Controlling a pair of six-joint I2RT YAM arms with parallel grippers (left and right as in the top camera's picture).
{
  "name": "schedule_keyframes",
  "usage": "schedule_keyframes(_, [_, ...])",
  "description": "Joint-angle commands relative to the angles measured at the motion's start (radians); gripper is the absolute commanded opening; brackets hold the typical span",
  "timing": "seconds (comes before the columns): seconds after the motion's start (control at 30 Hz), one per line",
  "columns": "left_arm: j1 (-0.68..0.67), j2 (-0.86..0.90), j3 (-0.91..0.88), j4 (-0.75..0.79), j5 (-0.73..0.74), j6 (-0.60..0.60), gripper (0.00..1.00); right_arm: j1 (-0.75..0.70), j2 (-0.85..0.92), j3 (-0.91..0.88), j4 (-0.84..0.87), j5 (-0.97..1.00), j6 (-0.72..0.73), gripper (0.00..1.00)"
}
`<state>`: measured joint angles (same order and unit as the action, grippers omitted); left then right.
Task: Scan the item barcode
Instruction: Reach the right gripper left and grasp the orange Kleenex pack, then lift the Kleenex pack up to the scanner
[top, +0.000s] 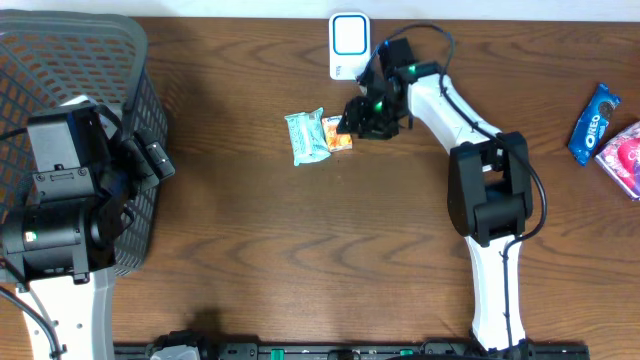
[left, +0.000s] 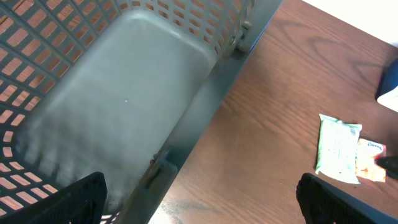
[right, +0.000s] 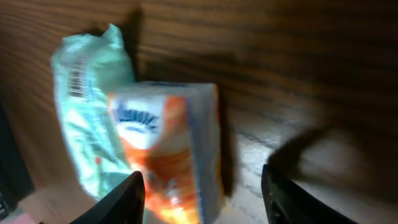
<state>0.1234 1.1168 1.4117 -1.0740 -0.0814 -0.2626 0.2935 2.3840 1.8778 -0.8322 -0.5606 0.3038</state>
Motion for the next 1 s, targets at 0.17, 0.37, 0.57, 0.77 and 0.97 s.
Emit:
schedule_keyframes(0.17, [0.004,0.001,0.019,-0.003,-0.009,-0.005,0.98,0.037,-0.010,-0.146,0.122,-0.021,0.085,0.06])
schedule_keyframes(0.37, [0.004,0.001,0.019,-0.003,-0.009,-0.005,0.98,-0.008,-0.011,-0.135,0.096,-0.171,0.082,0.01])
schedule_keyframes(0.57, [0.004,0.001,0.019,-0.003,-0.008,-0.005,0.98,-0.142,-0.011,-0.136,0.066,-0.655,-0.109,0.01])
schedule_keyframes(0.77, [0.004,0.001,0.019,-0.003,-0.009,-0.005,0.98,-0.233,-0.011,-0.140,-0.052,-0.813,-0.285,0.01])
schedule_keyframes(0.97, [0.004,0.001,0.019,-0.003,-0.009,-0.005,0.98,-0.262,-0.011,-0.140,-0.164,-0.813,-0.399,0.01])
